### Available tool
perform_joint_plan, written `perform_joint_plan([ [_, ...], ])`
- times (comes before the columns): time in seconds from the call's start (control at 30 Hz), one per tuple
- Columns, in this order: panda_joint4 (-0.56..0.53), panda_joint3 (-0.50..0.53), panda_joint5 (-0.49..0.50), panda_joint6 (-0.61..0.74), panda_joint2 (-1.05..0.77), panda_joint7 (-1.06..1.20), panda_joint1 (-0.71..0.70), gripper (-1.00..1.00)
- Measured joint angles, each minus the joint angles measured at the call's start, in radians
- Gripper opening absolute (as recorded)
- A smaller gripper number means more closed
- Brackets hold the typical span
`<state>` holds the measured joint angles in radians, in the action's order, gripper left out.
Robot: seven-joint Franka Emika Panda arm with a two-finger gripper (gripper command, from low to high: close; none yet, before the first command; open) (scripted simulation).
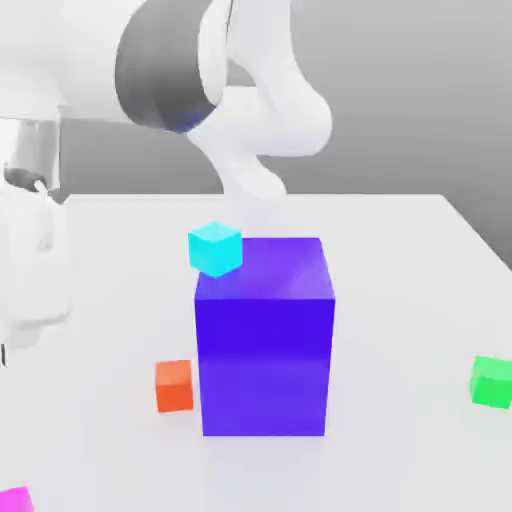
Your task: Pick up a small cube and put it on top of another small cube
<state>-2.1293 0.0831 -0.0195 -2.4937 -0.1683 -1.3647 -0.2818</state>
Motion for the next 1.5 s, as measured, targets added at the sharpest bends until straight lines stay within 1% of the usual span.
perform_joint_plan([
  [0.27, 0.052, 0.042, -0.081, -0.059, -0.293, -0.116, -0.057, 0.0],
  [0.4, 0.085, 0.026, -0.11, -0.152, -0.438, -0.114, -0.08, 0.0],
  [0.43, 0.09, 0.022, -0.113, -0.167, -0.459, -0.112, -0.083, -1.0],
  [0.63, 0.092, 0.02, -0.116, -0.176, -0.469, -0.11, -0.084, -1.0],
  [0.8, 0.057, 0.038, -0.094, -0.078, -0.335, -0.123, -0.059, -1.0],
  [1.0, -0.058, -0.08, -0.058, -0.086, -0.224, -0.103, 0.082, -1.0],
  [1.2, -0.198, -0.212, -0.02, -0.115, -0.109, -0.077, 0.223, -1.0],
  [1.3, -0.281, -0.291, 0.001, -0.132, -0.044, -0.061, 0.301, -1.0],
  [1.43, -0.393, -0.42, 0.033, -0.157, 0.043, -0.04, 0.421, -1.0],
  [1.5, -0.417, -0.479, 0.084, -0.181, 0.038, -0.061, 0.498, -1.0],
])
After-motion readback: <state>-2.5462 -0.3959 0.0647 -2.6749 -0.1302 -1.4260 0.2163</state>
